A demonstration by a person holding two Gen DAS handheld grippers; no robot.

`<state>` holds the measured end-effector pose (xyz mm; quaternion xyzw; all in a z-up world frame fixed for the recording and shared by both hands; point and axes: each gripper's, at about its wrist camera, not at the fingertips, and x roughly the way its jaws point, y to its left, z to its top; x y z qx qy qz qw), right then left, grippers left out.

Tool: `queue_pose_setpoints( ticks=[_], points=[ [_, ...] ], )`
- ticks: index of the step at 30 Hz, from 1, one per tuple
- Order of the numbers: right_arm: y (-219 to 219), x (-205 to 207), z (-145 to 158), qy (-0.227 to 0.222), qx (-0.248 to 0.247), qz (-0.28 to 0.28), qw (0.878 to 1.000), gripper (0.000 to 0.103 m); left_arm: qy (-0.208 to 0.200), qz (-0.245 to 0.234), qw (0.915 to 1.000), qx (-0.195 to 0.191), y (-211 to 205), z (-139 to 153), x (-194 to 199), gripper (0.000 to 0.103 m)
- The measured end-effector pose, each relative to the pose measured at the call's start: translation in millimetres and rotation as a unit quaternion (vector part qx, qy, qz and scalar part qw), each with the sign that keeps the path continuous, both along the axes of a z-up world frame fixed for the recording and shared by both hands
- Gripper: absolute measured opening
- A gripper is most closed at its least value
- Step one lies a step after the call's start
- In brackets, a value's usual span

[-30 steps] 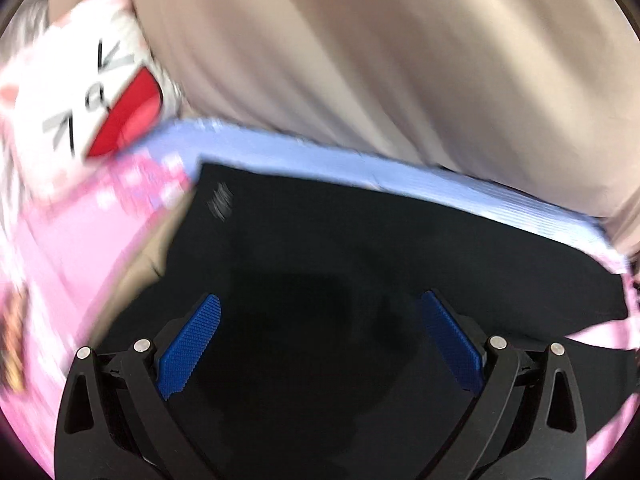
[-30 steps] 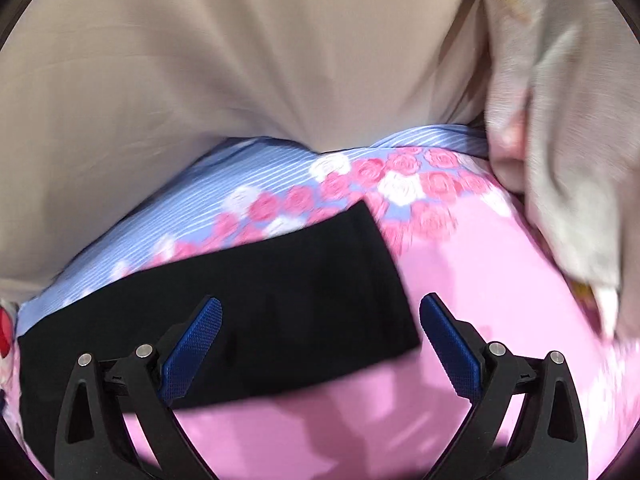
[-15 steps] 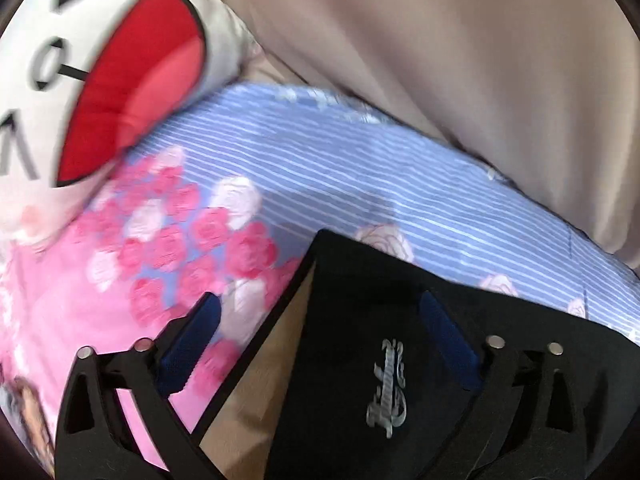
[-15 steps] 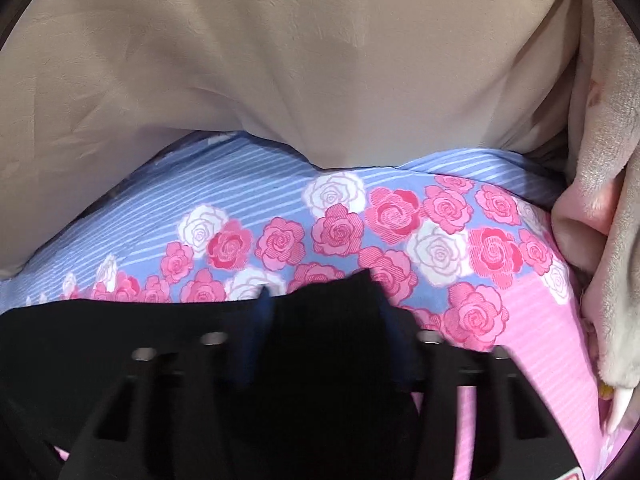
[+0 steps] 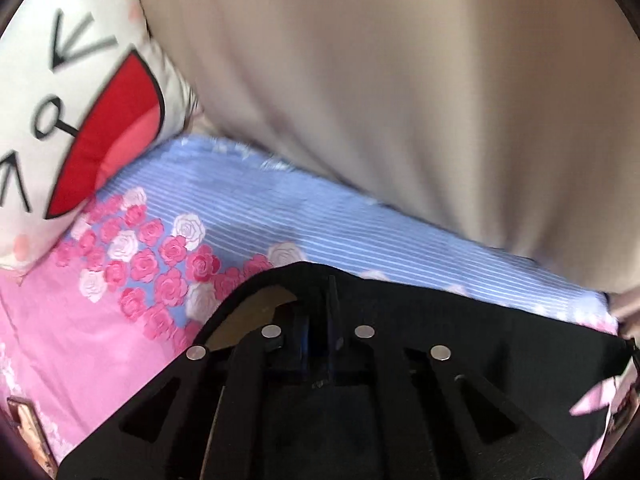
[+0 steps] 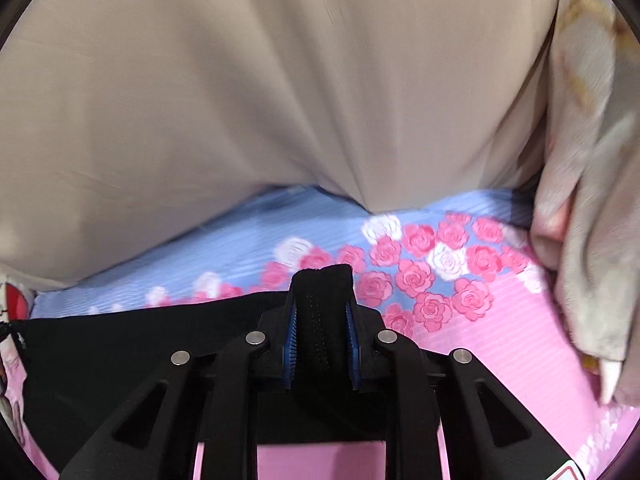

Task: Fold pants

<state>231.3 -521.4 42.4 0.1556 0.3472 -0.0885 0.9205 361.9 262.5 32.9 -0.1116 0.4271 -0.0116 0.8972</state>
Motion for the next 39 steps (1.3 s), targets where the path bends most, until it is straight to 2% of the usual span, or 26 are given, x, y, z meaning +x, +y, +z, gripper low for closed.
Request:
queue_pose_setpoints(
  ticks=[2, 5, 10, 13, 16, 19, 21, 22, 23, 24, 25, 26, 27, 28, 30, 32, 34, 35, 36, 37, 38, 39],
  points=[
    [-1, -12, 15, -0.016, -0.002, 0.007, 1.0, 0.018, -0.015, -0.012, 0.9997, -0.012, -5, 22, -29, 0.005],
    [5, -55, 34, -0.047, -0.008, 0.028, 0.998, 0.018, -0.038, -0.026, 0.9988, -0.015, -8, 45, -73, 0.005],
    [16, -134, 41, -0.082, -0.02, 0.053, 0.995, 0.018, -0.074, -0.04, 0.9962, -0.024, 3, 57, -153, 0.005],
    [13, -180, 18, -0.075, -0.013, 0.052, 0.996, 0.019, -0.067, -0.037, 0.9968, -0.021, 15, 39, -200, 0.006],
    [11, -208, -14, -0.046, -0.007, 0.05, 0.998, 0.023, -0.03, -0.019, 0.9993, -0.012, 28, 1, -235, 0.009],
    [8, -228, -50, -0.012, 0.0, 0.04, 0.999, 0.032, 0.03, 0.002, 0.9995, 0.004, 42, -54, -245, 0.027],
    [6, -245, -63, -0.001, 0.012, 0.023, 1.0, 0.049, 0.071, 0.029, 0.9971, 0.004, 47, -81, -256, 0.056],
    [7, -256, -64, -0.004, 0.014, 0.016, 1.0, 0.051, 0.078, 0.033, 0.9963, -0.016, 51, -88, -262, 0.059],
    [8, -267, -63, -0.007, 0.013, 0.008, 1.0, 0.055, 0.066, 0.035, 0.9955, -0.058, 55, -89, -271, 0.059],
    [9, -278, -62, -0.012, 0.011, -0.001, 1.0, 0.06, 0.053, 0.037, 0.9934, -0.094, 58, -87, -279, 0.064],
    [10, -293, -58, -0.021, 0.005, -0.02, 1.0, 0.062, 0.038, 0.042, 0.9902, -0.128, 62, -86, -286, 0.072],
    [11, -304, -54, -0.029, 0.004, -0.03, 0.999, 0.065, 0.018, 0.055, 0.9845, -0.165, 66, -82, -294, 0.089],
    [13, -316, -50, -0.042, 0.005, -0.038, 0.998, 0.067, 0.006, 0.069, 0.9784, -0.195, 68, -79, -298, 0.094],
    [15, -326, -47, -0.054, 0.007, -0.044, 0.998, 0.067, -0.004, 0.075, 0.9706, -0.229, 69, -78, -299, 0.094],
    [18, -337, -43, -0.071, 0.021, -0.049, 0.996, 0.074, -0.009, 0.061, 0.9605, -0.272, 66, -78, -286, 0.094],
    [27, -347, -41, -0.082, 0.036, -0.047, 0.995, 0.074, -0.001, 0.065, 0.9546, -0.291, 61, -82, -268, 0.094],
    [40, -352, -40, -0.082, 0.035, -0.038, 0.995, 0.074, 0.014, 0.07, 0.9544, -0.29, 56, -90, -248, 0.09],
    [46, -354, -40, -0.081, 0.032, -0.034, 0.996, 0.074, 0.027, 0.077, 0.9556, -0.283, 54, -94, -236, 0.064],
    [52, -353, -40, -0.078, 0.03, -0.029, 0.996, 0.074, 0.037, 0.079, 0.9565, -0.279, 53, -95, -227, 0.017],
    [58, -352, -41, -0.072, 0.027, -0.024, 0.997, 0.074, 0.04, 0.07, 0.9567, -0.28, 51, -92, -223, 0.006],
    [62, -350, -42, -0.068, 0.025, -0.021, 0.997, 0.074, 0.034, 0.055, 0.9567, -0.284, 50, -82, -215, 0.007],
    [65, -350, -41, -0.068, 0.022, -0.019, 0.997, 0.074, 0.012, 0.042, 0.9615, -0.271, 50, -63, -210, 0.006]
  ],
)
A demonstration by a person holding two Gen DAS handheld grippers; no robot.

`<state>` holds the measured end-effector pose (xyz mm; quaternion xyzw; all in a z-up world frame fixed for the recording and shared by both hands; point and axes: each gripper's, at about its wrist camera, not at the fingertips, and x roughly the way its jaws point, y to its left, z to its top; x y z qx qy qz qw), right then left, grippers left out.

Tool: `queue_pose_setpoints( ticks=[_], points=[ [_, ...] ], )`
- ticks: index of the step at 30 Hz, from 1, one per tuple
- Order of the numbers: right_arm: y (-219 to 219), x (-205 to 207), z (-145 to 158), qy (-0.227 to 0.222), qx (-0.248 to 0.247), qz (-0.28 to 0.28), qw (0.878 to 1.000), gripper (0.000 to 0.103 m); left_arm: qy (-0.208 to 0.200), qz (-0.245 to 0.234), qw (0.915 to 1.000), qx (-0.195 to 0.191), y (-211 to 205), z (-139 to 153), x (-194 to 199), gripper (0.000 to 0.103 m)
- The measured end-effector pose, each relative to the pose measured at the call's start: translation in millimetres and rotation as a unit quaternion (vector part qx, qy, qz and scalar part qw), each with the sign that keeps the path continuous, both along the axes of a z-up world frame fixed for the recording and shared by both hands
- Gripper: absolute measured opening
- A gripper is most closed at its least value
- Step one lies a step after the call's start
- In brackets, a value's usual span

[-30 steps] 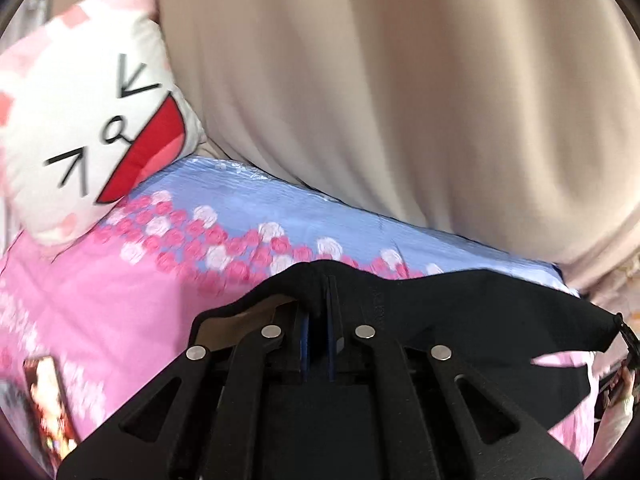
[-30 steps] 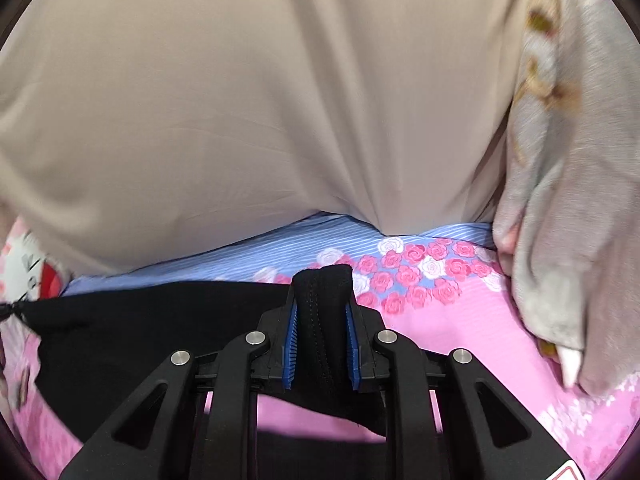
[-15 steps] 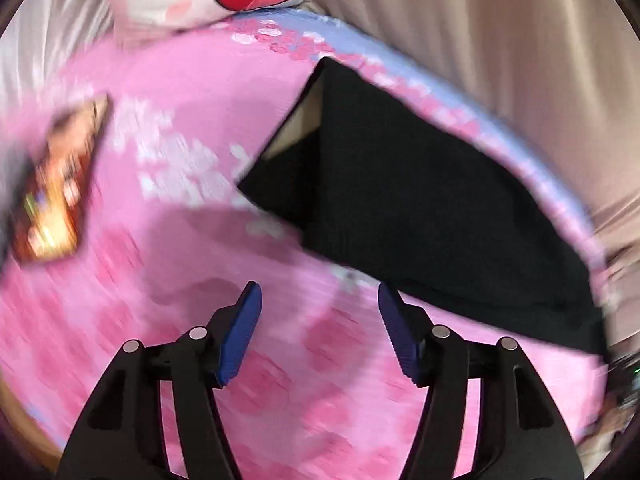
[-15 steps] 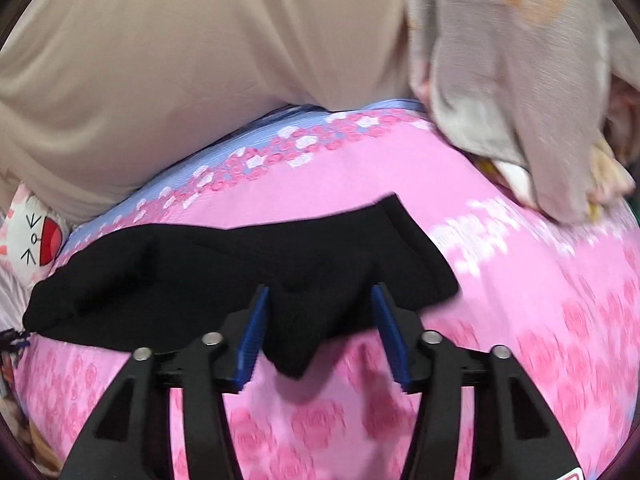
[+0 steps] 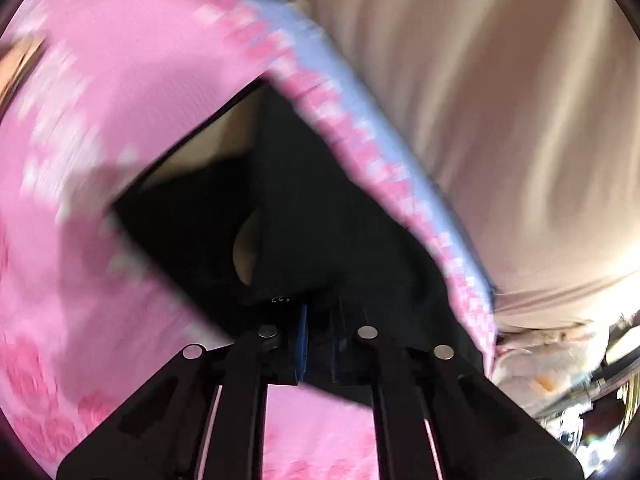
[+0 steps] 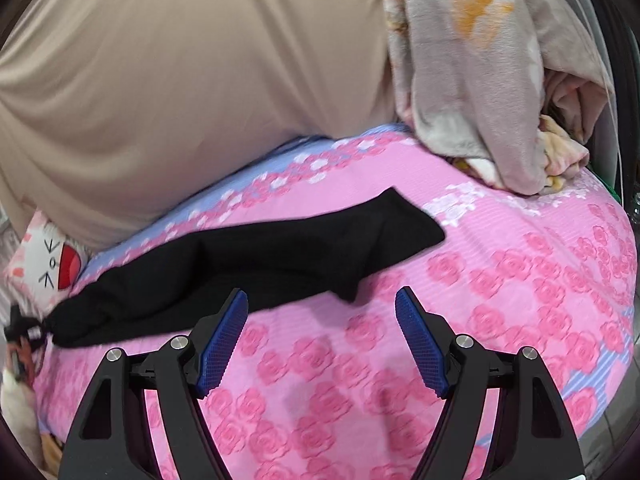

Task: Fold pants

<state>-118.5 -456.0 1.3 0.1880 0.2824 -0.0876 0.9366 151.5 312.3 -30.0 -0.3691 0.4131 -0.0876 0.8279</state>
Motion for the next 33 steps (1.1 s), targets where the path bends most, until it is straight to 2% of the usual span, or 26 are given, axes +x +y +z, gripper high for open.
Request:
queue_pose_setpoints(
  ticks=[2, 4, 6, 7, 9, 11, 13, 15, 16, 18, 19, 20, 21, 22, 24, 25, 26, 27, 28, 29, 30, 31, 33],
  points=[
    [4, -2, 4, -0.012, -0.004, 0.0, 1.0, 0.074, -0.067, 0.007, 0.9964, 0.051, 3, 48, -8, 0.006],
    [4, -4, 3, -0.016, -0.001, 0.001, 1.0, 0.074, -0.088, 0.023, 0.992, 0.087, 13, 75, -20, 0.007],
    [-1, -2, -5, -0.002, 0.002, -0.009, 1.0, 0.076, -0.051, 0.031, 0.9906, 0.123, 21, 67, -24, 0.009],
    [-7, 1, -12, 0.011, 0.01, -0.019, 1.0, 0.076, -0.006, 0.033, 0.9859, 0.164, 24, 47, -19, 0.009],
    [-21, 4, -20, 0.017, 0.043, -0.033, 0.998, 0.076, 0.048, 0.037, 0.9785, 0.197, 28, 15, -17, 0.006],
    [-38, 7, -18, 0.001, 0.087, -0.043, 0.995, 0.076, 0.069, 0.033, 0.9824, 0.17, 33, -9, -21, 0.006],
    [-53, 14, -8, -0.024, 0.117, -0.041, 0.992, 0.076, 0.069, 0.043, 0.9853, 0.151, 35, -14, -30, 0.011],
    [-66, 29, 0, -0.025, 0.131, -0.028, 0.991, 0.077, 0.06, 0.048, 0.9871, 0.14, 30, -15, -42, 0.019],
    [-75, 45, -1, -0.003, 0.137, -0.022, 0.99, 0.078, 0.056, 0.051, 0.9875, 0.138, 28, -12, -45, 0.023],
    [-89, 81, -14, 0.055, 0.14, -0.009, 0.989, 0.08, 0.039, 0.053, 0.987, 0.147, 15, -3, -56, 0.049],
    [-91, 97, -24, 0.083, 0.143, 0.0, 0.986, 0.08, 0.026, 0.052, 0.9862, 0.155, 9, 4, -62, 0.053],
    [-91, 118, -37, 0.122, 0.146, 0.02, 0.982, 0.076, 0.01, 0.049, 0.9844, 0.169, -3, 12, -66, 0.058],
    [-86, 132, -42, 0.142, 0.143, 0.044, 0.979, 0.033, 0.001, 0.047, 0.9832, 0.176, -10, 16, -66, 0.064],
    [-76, 148, -35, 0.158, 0.111, 0.063, 0.979, 0.003, -0.007, 0.043, 0.9829, 0.179, -17, 20, -68, 0.067],
    [-60, 152, 10, 0.106, 0.024, 0.073, 0.991, 0.007, -0.013, 0.031, 0.9843, 0.174, -30, 28, -66, 0.075],
    [-51, 145, 51, 0.042, -0.03, 0.083, 0.995, 0.007, -0.012, 0.027, 0.9844, 0.174, -35, 30, -63, 0.075],
    [-47, 138, 78, 0.001, -0.071, 0.077, 0.994, 0.007, -0.01, 0.021, 0.9843, 0.175, -38, 31, -62, 0.075],
    [-50, 133, 94, -0.021, -0.103, 0.065, 0.992, 0.008, -0.008, 0.015, 0.9836, 0.18, -42, 32, -61, 0.075],
    [-58, 133, 96, -0.021, -0.12, 0.053, 0.991, 0.009, -0.005, 0.012, 0.9824, 0.186, -46, 30, -56, 0.075],
    [-69, 136, 86, -0.002, -0.128, 0.037, 0.991, 0.01, -0.004, 0.012, 0.982, 0.188, -47, 26, -54, 0.075],
    [-86, 143, 61, 0.041, -0.127, 0.017, 0.991, 0.011, -0.001, 0.011, 0.9822, 0.188, -48, 22, -53, 0.075],
    [-103, 147, 31, 0.092, -0.12, -0.01, 0.988, 0.022, 0.003, 0.011, 0.983, 0.183, -47, 16, -52, 0.075],
    [-125, 143, -15, 0.166, -0.11, -0.061, 0.978, 0.028, 0.019, 0.014, 0.986, 0.165, -43, 1, -48, 0.075]
  ],
)
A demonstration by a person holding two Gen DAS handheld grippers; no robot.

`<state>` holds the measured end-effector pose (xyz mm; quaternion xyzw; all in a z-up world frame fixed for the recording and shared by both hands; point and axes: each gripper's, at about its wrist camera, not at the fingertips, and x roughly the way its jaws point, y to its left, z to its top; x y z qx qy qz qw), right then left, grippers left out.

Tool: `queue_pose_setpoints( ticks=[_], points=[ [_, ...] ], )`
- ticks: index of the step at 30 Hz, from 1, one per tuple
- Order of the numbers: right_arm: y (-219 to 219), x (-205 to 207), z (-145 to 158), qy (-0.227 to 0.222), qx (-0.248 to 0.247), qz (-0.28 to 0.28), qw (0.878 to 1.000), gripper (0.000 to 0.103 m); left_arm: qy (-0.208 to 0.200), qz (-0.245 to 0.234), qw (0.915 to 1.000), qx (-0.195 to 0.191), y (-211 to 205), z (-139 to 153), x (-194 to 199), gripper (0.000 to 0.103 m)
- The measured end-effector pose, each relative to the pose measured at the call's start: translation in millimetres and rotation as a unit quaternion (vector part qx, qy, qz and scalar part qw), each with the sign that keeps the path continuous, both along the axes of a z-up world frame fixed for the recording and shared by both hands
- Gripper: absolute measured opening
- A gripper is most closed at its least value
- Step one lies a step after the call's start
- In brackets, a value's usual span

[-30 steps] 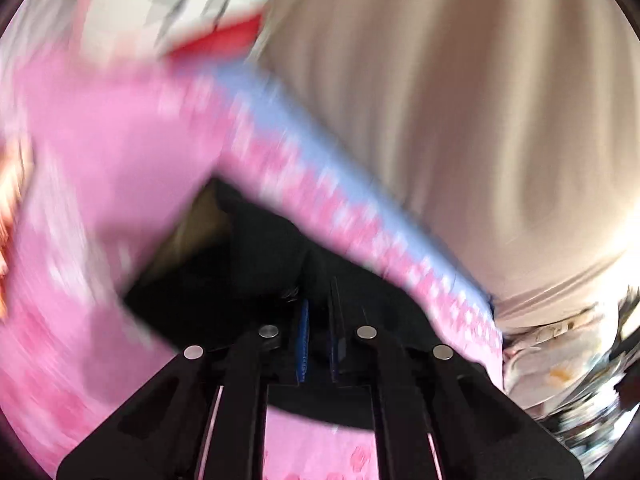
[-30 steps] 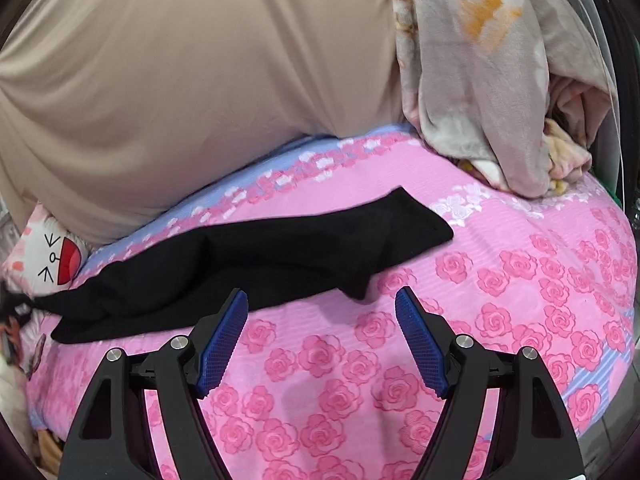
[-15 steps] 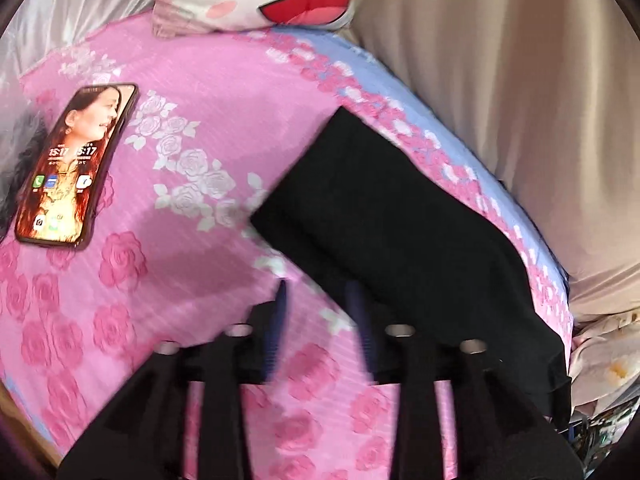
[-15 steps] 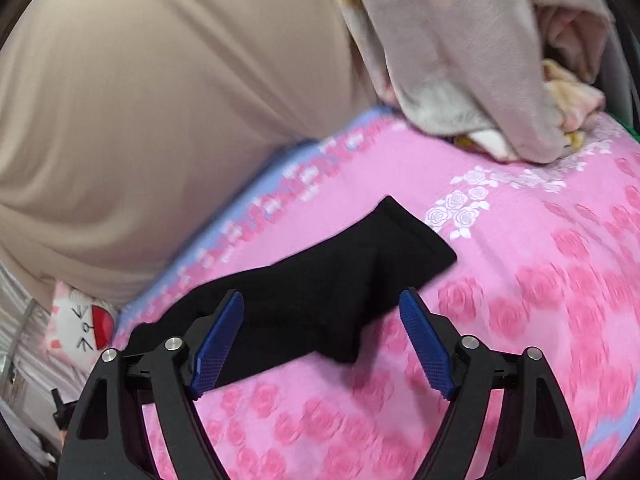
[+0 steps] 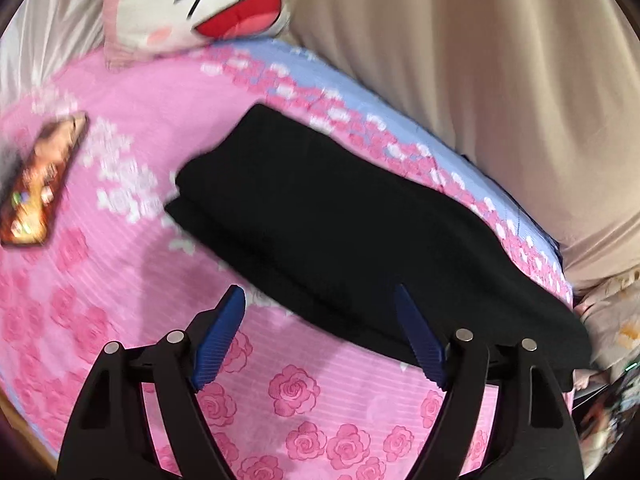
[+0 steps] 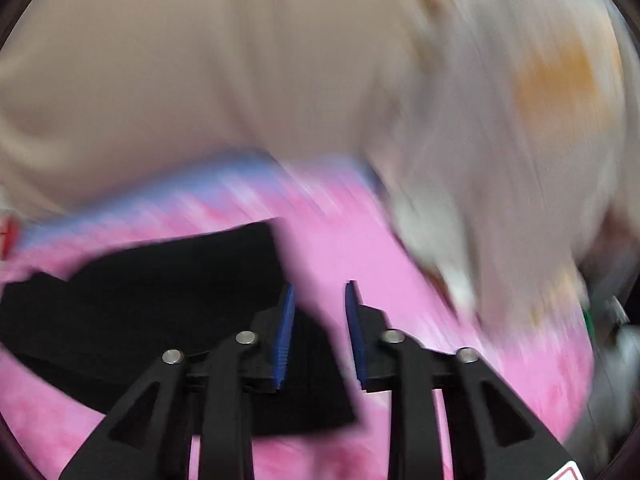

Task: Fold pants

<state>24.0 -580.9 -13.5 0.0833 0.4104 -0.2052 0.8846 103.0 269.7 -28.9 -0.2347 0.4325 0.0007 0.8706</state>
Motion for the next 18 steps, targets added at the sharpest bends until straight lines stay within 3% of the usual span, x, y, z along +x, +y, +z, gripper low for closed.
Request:
queue_pose_setpoints(
  ticks=[2, 5, 8, 12, 13, 14, 15, 16, 18],
  points=[
    [-7, -29, -22, -0.017, 0.029, -0.026, 0.999, 0.028, 0.019, 0.006, 0.9997, -0.014, 5, -13, 4, 0.075],
    [7, -65, -21, -0.072, 0.078, -0.021, 0.994, 0.031, 0.029, 0.023, 0.999, -0.026, 14, -22, 9, 0.076],
    [45, -82, -17, -0.108, 0.13, 0.024, 0.985, 0.044, 0.018, 0.036, 0.9979, -0.051, 19, -25, 15, 0.078],
    [98, -80, -17, -0.124, 0.14, 0.071, 0.98, 0.064, 0.017, 0.031, 0.9975, -0.062, 10, -31, 31, 0.077],
    [114, -75, -21, -0.127, 0.156, 0.084, 0.976, 0.064, 0.016, 0.025, 0.9979, -0.057, 6, -32, 36, 0.073],
    [126, -72, -20, -0.13, 0.171, 0.095, 0.972, 0.064, 0.02, 0.021, 0.9984, -0.049, 3, -33, 39, 0.052],
    [136, -69, -21, -0.131, 0.182, 0.103, 0.969, 0.064, 0.027, 0.021, 0.9988, -0.035, 1, -34, 42, 0.015],
    [152, -63, -21, -0.128, 0.187, 0.113, 0.967, 0.064, 0.03, 0.022, 0.999, -0.027, 1, -33, 42, 0.009],
    [181, -58, -18, -0.13, 0.202, 0.142, 0.96, 0.064, -0.006, 0.02, 0.9985, -0.05, 9, -17, 27, 0.009]
  ],
)
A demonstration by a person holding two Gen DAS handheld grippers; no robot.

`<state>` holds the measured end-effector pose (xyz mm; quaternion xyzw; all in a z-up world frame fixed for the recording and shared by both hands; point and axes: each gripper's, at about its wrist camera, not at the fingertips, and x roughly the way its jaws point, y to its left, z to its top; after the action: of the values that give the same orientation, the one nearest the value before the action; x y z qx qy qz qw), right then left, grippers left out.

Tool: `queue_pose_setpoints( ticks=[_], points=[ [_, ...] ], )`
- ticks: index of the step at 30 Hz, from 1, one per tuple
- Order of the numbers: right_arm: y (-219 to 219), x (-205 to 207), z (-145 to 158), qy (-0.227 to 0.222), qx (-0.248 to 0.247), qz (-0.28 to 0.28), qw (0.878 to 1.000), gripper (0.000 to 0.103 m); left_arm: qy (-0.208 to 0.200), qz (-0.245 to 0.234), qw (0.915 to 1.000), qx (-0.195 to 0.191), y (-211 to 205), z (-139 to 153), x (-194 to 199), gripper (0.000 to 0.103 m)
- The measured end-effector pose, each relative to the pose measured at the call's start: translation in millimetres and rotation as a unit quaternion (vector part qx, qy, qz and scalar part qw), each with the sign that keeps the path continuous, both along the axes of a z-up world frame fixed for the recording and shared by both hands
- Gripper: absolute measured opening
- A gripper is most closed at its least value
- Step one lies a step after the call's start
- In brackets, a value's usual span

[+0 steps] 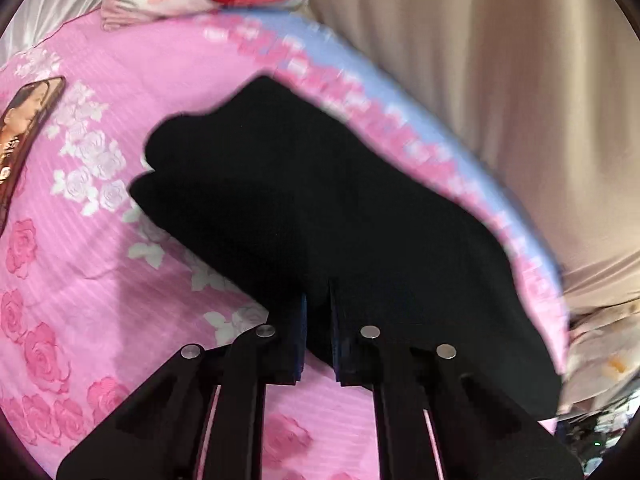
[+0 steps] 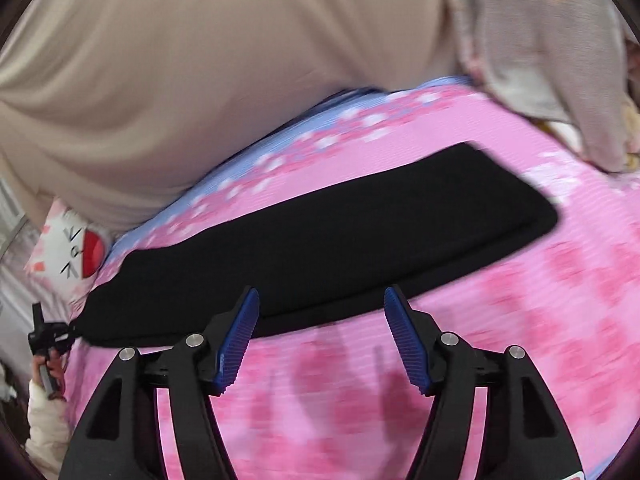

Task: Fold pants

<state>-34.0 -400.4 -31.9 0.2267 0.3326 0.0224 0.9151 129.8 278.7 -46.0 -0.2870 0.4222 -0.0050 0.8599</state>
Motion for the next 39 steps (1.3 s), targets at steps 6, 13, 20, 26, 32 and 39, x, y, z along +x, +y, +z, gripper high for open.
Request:
queue_pose_setpoints(
  ticks=[6, 13, 20, 26, 32, 39],
  points=[
    [103, 36, -18, 0.038, -0.004, 0.107, 0.994, 0.064, 0.043, 0.06, 0.9971, 0.017, 43, -19, -25, 0.01],
    [220, 97, -40, 0.066, 0.171, 0.255, 0.95, 0.064, -0.056, 0.031, 0.9939, 0.089, 13, 20, -77, 0.074],
    [259, 136, -64, 0.098, 0.189, 0.227, 0.95, 0.059, -0.117, -0.052, 0.9854, 0.113, -45, 40, -96, 0.09],
    [268, 138, -52, 0.078, 0.164, 0.206, 0.962, 0.005, -0.118, -0.086, 0.9795, 0.14, -78, 35, -95, 0.09],
    [261, 103, -62, 0.112, 0.085, 0.213, 0.967, 0.005, -0.109, -0.08, 0.9797, 0.148, -82, 36, -94, 0.095],
    [150, 62, -27, 0.058, 0.091, 0.116, 0.987, 0.034, -0.085, -0.078, 0.98, 0.162, -102, 34, -73, 0.096]
  ],
)
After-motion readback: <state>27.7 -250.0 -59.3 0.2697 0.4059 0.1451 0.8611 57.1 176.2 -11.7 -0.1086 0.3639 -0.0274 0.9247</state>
